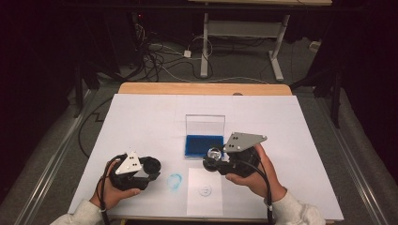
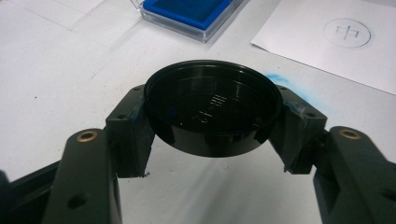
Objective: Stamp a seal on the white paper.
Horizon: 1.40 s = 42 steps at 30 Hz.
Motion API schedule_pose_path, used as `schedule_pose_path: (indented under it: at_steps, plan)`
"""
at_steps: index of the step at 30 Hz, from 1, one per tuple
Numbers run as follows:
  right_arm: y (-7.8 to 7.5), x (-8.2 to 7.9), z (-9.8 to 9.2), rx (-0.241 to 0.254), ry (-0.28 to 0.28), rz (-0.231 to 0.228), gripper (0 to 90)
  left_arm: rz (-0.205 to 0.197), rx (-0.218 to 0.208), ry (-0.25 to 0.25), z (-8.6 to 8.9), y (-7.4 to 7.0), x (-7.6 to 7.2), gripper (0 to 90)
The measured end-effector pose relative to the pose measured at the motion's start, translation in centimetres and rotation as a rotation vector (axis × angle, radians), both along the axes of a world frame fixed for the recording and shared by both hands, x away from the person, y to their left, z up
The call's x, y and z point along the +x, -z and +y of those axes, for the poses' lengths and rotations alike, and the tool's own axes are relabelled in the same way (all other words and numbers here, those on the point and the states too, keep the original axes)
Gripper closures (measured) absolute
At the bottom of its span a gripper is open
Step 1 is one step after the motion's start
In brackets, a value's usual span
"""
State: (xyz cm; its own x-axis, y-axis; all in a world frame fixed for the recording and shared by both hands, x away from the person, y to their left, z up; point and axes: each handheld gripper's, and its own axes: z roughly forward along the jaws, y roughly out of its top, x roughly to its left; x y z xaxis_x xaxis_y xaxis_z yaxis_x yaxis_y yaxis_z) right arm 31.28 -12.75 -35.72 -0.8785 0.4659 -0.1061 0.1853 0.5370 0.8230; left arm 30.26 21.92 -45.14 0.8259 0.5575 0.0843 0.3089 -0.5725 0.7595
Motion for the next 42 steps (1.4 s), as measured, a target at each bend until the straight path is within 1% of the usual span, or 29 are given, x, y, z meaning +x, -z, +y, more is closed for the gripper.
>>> schedule_pose_path:
  at_steps: [8, 12, 16, 18, 22, 23, 26, 28, 31, 35, 37, 42]
  plan:
    - [1.8, -0.9, 0.5, -0.037, -0.015, 0.004, 56.6, 0.001, 0.003, 0.003, 0.0, 0.0, 0.0, 36.6]
    - [2.8, -1.5, 0.8, -0.04, -0.023, 0.011, 56.6, -0.001, 0.007, 0.003, -0.1, -0.1, 0.0, 36.6]
    - [4.1, -1.9, 1.1, -0.055, -0.028, 0.037, 56.6, -0.003, 0.004, 0.003, -0.1, -0.1, -0.1, 36.6]
    - [4.6, -2.1, 1.2, -0.072, -0.032, 0.039, 56.6, -0.001, 0.001, 0.002, -0.1, -0.1, -0.1, 36.6]
    - [5.6, -2.3, 1.6, -0.082, -0.039, 0.05, 56.6, 0.0, 0.003, 0.0, -0.1, -0.1, -0.1, 36.6]
    - [5.8, -2.3, 1.7, -0.088, -0.047, 0.062, 56.6, -0.001, 0.002, 0.0, -0.1, -0.1, -0.1, 36.6]
    - [6.4, -2.3, 1.8, -0.088, -0.045, 0.076, 56.6, -0.001, 0.001, 0.002, -0.1, -0.1, -0.1, 36.6]
    - [6.6, -2.4, 1.9, -0.089, -0.048, 0.074, 56.6, -0.001, 0.002, 0.003, -0.1, -0.1, -0.1, 36.6]
    - [6.8, -2.6, 2.0, -0.102, -0.056, 0.065, 56.6, 0.0, -0.002, 0.0, 0.0, -0.1, -0.1, 36.6]
    - [7.3, -2.5, 2.1, -0.107, -0.047, 0.075, 56.6, 0.0, -0.001, 0.001, 0.0, -0.1, -0.1, 36.6]
    - [7.4, -2.5, 2.1, -0.107, -0.056, 0.077, 56.6, 0.0, 0.0, 0.0, 0.0, -0.1, -0.1, 36.6]
    - [7.7, -2.5, 2.1, -0.112, -0.051, 0.074, 56.6, 0.001, 0.002, 0.003, -0.1, -0.1, -0.1, 36.6]
